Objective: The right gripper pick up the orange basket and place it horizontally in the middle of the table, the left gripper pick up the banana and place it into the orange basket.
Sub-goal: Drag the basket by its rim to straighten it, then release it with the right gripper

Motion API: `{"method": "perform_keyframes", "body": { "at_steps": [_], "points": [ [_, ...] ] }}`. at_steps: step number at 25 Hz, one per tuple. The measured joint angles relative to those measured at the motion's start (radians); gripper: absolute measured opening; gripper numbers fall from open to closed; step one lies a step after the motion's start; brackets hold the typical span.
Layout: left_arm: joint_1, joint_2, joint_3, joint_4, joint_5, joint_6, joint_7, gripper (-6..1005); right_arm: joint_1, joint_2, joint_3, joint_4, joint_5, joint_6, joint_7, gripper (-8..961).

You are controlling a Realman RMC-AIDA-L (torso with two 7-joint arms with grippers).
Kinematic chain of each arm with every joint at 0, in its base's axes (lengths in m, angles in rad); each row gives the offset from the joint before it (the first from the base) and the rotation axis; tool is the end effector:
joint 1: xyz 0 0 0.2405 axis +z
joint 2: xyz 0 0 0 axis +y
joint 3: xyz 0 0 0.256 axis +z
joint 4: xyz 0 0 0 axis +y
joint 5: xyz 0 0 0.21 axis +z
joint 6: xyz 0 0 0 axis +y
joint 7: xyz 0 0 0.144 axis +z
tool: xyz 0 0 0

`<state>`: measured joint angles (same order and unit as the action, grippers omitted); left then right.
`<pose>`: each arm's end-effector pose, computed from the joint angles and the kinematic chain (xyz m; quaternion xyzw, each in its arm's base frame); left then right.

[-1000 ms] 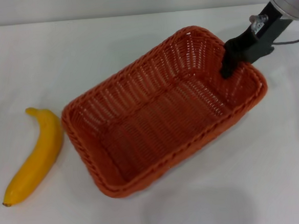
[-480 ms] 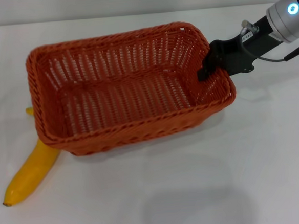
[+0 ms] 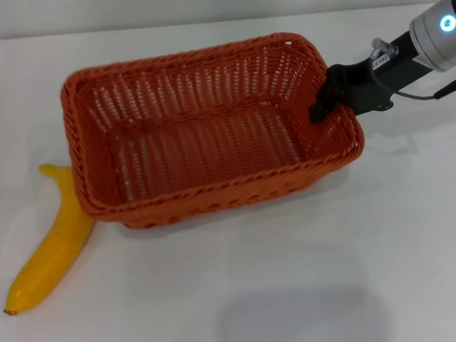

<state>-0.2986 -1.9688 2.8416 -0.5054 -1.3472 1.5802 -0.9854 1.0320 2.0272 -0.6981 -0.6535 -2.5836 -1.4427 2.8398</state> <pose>-0.4081 0.2434 0.1671 -0.6431 -0.2454 -0.3686 0.6248 0.1585 0.4315 0.0010 -0.7597 0.6422 0.0278 0.0984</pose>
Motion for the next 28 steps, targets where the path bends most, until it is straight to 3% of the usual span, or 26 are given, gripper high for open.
{"method": "perform_keyframes", "body": {
  "at_steps": [9, 15, 24, 28],
  "points": [
    [0.002, 0.003, -0.001, 0.001, -0.001, -0.003, 0.002, 707, -0.069, 0.001, -0.056, -0.053, 0.054, -0.004, 0.0, 115],
    [-0.005, 0.0, 0.0, -0.002, -0.003, -0.005, 0.002, 706, -0.124, -0.007, -0.207, -0.151, 0.177, -0.037, 0.0, 148],
    [-0.002, -0.01, 0.001, -0.005, -0.018, 0.001, 0.002, 705, -0.129, -0.012, -0.215, -0.149, 0.177, -0.066, 0.0, 222],
    [0.001, -0.014, 0.001, -0.005, -0.02, 0.003, 0.002, 705, -0.131, -0.013, -0.217, -0.149, 0.169, -0.069, 0.0, 347]
  ]
}}
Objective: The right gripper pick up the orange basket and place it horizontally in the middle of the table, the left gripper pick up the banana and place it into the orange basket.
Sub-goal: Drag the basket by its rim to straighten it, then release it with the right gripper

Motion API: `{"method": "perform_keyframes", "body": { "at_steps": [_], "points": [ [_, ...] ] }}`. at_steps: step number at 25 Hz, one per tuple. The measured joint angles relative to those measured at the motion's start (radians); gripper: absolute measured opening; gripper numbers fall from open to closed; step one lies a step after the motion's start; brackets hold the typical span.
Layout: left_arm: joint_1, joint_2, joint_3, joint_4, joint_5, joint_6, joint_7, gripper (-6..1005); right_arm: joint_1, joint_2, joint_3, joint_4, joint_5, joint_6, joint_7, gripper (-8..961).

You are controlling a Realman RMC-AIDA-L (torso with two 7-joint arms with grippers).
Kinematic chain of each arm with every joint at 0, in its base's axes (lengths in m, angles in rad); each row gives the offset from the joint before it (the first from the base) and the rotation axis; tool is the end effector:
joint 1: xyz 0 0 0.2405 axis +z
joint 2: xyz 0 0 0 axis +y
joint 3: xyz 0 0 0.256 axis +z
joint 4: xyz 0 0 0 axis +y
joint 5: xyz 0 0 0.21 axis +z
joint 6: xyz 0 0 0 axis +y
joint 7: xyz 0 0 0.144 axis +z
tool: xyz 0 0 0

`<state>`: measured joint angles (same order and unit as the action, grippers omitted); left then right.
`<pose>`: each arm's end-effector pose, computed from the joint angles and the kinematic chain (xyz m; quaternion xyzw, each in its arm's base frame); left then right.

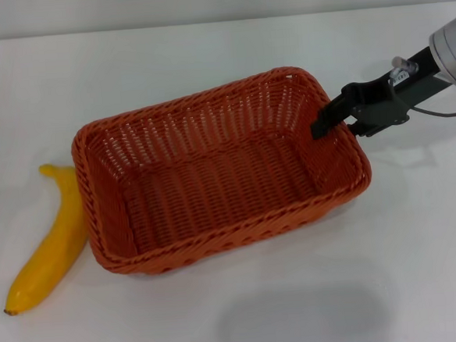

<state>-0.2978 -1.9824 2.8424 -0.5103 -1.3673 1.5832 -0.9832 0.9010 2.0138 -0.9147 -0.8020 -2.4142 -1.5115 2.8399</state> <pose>-0.4068 0.2423 0.1646 -0.6368 -0.2443 -0.3742 0.6283 0.1684 0.4118 0.0096 -0.7836 0.6151 0.0136 0.0861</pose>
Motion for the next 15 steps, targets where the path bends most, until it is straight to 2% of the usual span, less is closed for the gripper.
{"method": "perform_keyframes", "body": {
  "at_steps": [7, 15],
  "points": [
    [0.009, -0.002, 0.0, 0.002, -0.015, 0.001, 0.0, 704, -0.023, -0.003, -0.003, -0.037, -0.002, -0.066, -0.007, 530],
    [0.001, -0.01, 0.0, 0.007, -0.017, 0.001, -0.005, 704, -0.076, -0.001, -0.011, -0.117, 0.007, -0.171, -0.009, 530]
  ]
}}
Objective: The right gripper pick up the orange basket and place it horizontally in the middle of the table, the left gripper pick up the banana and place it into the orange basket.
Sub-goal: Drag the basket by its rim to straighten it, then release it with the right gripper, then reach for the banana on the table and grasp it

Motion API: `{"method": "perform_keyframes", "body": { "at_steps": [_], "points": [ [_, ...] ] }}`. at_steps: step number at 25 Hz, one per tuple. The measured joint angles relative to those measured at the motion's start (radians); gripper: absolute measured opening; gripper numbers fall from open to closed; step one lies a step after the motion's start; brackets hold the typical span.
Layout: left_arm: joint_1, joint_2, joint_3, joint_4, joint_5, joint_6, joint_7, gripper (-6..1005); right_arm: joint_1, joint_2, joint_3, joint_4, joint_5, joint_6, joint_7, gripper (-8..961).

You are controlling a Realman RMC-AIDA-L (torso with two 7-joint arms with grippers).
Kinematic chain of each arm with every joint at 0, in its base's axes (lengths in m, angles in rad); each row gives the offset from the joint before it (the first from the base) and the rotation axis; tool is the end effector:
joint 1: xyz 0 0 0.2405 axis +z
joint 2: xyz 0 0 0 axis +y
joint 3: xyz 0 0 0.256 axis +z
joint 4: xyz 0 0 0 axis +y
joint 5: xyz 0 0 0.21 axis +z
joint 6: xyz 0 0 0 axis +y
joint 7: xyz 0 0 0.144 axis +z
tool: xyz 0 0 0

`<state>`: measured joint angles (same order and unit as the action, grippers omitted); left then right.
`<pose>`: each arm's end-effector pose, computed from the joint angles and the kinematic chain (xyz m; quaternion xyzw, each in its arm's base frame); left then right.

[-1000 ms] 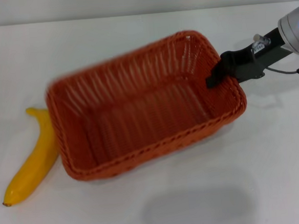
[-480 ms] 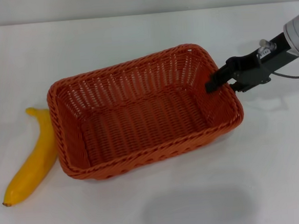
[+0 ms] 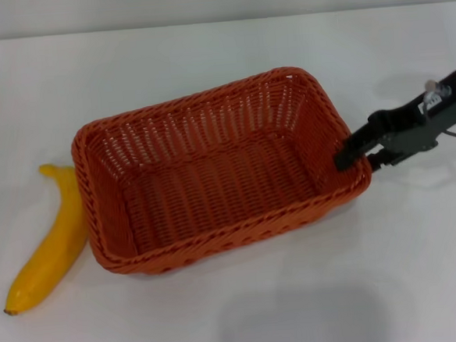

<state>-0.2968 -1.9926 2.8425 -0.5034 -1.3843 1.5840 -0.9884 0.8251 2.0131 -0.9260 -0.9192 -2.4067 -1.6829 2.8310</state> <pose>-0.4058 0.2418 0.1610 -0.6290 -0.2485 -0.3842 0.6284 0.1792 0.3847 0.0239 -0.7897 0.6112 -0.0184 0.0500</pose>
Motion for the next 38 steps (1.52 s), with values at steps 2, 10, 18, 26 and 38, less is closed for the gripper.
{"method": "perform_keyframes", "body": {
  "at_steps": [2, 10, 18, 26, 38],
  "points": [
    [-0.003, -0.003, 0.0, 0.0, 0.0, 0.0, -0.001, 704, -0.012, 0.003, -0.028, -0.027, 0.002, -0.026, 0.003, 530],
    [-0.009, -0.008, 0.0, 0.0, 0.0, 0.003, -0.007, 703, -0.028, -0.001, -0.049, -0.06, 0.004, -0.076, 0.007, 529],
    [-0.011, -0.016, 0.0, 0.0, -0.01, 0.004, -0.019, 702, -0.055, -0.007, -0.013, -0.129, 0.057, -0.112, -0.013, 529],
    [-0.016, -0.023, 0.001, 0.002, -0.015, 0.004, -0.023, 702, -0.087, -0.029, 0.248, -0.168, 0.175, -0.095, -0.225, 529],
    [-0.071, 0.021, 0.003, -0.17, 0.233, 0.141, -0.483, 701, -0.422, -0.011, 0.401, -0.167, 0.681, 0.143, -1.111, 529]
  ]
}}
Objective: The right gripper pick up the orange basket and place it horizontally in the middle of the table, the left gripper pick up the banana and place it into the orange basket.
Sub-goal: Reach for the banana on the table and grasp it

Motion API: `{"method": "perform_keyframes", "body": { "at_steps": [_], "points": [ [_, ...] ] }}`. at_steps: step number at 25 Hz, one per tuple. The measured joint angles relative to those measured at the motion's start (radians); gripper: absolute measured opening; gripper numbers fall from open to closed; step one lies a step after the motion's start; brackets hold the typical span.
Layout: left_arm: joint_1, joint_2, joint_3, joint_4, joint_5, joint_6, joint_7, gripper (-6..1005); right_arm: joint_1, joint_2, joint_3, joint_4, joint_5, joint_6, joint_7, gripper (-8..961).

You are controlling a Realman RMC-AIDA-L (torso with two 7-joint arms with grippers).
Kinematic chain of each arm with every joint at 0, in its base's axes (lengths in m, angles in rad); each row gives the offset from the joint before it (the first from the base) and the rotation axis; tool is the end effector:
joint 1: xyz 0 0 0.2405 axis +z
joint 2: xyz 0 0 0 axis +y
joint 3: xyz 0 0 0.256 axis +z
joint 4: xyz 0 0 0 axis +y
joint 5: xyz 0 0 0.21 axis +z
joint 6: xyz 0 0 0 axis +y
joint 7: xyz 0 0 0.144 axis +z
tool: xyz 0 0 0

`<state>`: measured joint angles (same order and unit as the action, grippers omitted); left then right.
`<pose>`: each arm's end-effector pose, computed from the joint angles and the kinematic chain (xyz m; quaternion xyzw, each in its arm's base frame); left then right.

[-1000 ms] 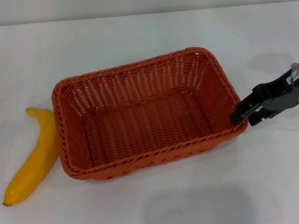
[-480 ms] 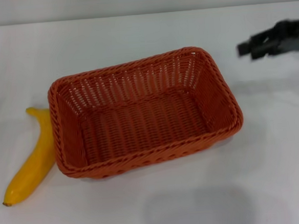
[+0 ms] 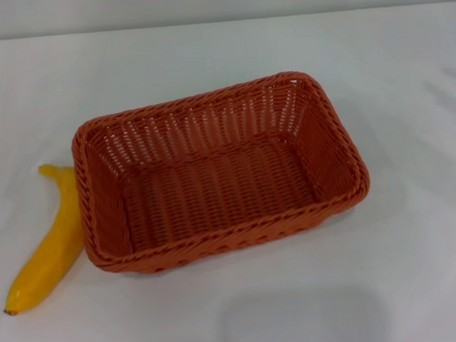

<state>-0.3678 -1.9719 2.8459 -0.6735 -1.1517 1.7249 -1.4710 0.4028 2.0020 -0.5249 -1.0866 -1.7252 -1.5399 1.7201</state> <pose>-0.3788 0.2568 0.1673 -0.6805 -0.3493 -0.4489 0.4620 0.2626 0.3434 0.1600 -0.8470 0.2372 0.3343 0.3386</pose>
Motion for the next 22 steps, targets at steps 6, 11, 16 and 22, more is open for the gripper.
{"method": "perform_keyframes", "body": {
  "at_steps": [6, 11, 16, 22],
  "points": [
    [-0.117, 0.077, 0.0, -0.178, 0.263, 0.042, -0.385, 700, -0.073, 0.004, 0.038, 0.074, 0.153, 0.033, -0.266, 528],
    [-0.246, 0.14, 0.001, -0.26, 0.553, 0.07, -0.549, 700, -0.085, 0.003, 0.107, 0.109, 0.189, 0.035, -0.355, 528],
    [-0.498, 0.217, 0.002, -0.283, 1.061, 0.095, -0.646, 699, -0.086, 0.003, 0.148, 0.159, 0.219, 0.039, -0.424, 528],
    [-0.672, 0.236, 0.004, -0.261, 1.475, 0.077, -0.649, 699, -0.036, 0.005, 0.155, 0.21, 0.224, 0.07, -0.488, 527]
  ]
}}
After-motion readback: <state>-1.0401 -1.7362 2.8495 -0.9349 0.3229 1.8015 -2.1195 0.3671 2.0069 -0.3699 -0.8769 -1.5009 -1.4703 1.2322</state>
